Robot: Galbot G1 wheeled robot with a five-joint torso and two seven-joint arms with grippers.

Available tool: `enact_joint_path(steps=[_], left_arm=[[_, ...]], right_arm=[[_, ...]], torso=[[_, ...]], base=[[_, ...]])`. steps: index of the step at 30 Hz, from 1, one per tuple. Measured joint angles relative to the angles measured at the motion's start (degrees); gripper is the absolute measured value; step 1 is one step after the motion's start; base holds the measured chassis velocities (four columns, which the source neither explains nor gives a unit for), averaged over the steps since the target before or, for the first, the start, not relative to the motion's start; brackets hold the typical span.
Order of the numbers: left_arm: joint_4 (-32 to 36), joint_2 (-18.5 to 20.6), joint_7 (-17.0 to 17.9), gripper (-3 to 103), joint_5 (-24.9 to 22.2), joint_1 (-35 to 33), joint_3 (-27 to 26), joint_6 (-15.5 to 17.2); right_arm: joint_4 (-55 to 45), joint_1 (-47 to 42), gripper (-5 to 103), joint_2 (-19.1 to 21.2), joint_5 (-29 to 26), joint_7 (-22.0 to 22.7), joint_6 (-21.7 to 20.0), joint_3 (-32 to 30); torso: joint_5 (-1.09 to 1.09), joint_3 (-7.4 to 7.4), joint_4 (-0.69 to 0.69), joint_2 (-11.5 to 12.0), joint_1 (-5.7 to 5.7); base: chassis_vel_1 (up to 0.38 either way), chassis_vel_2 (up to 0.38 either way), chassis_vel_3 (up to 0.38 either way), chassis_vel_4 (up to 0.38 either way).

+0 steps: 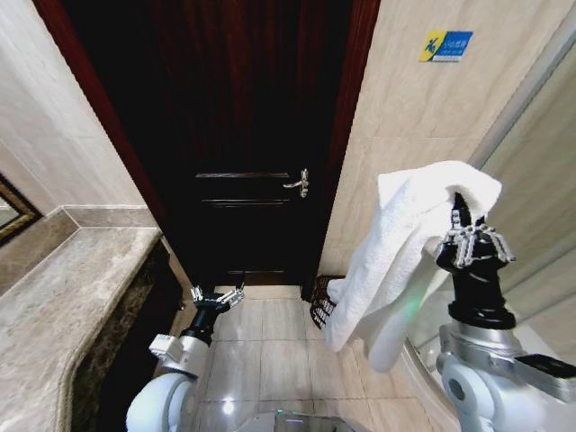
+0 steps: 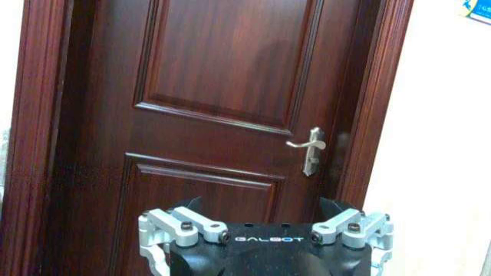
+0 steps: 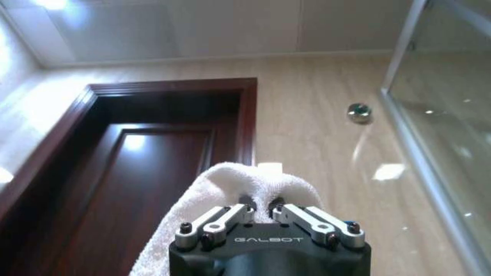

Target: Discard the used towel into the hamper.

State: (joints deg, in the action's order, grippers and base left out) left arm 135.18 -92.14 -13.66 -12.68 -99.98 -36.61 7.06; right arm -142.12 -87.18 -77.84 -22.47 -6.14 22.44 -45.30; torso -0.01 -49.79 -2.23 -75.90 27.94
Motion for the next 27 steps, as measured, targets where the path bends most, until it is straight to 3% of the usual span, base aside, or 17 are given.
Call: enact_joint_path(steps=[9, 27], left_arm=[[0.0, 0.0, 0.0, 100, 0.0, 0.0, 0.0, 0.0], [0.0, 0.0, 0.0, 100, 0.0, 0.0, 0.0, 0.0]], right_arm=[[6.5, 1.6, 8, 0.7, -1.4, 1.0, 0.7, -4.9], [6.8, 2.3, 8, 1.6, -3.5, 1.4, 2.4, -5.7]], torso=[[0.02, 0.00, 0.00, 0.0, 0.00], [0.01, 0.00, 0.00, 0.0, 0.00]], base=[[0.000, 0.000, 0.000, 0.000], [0.000, 0.000, 0.000, 0.000]])
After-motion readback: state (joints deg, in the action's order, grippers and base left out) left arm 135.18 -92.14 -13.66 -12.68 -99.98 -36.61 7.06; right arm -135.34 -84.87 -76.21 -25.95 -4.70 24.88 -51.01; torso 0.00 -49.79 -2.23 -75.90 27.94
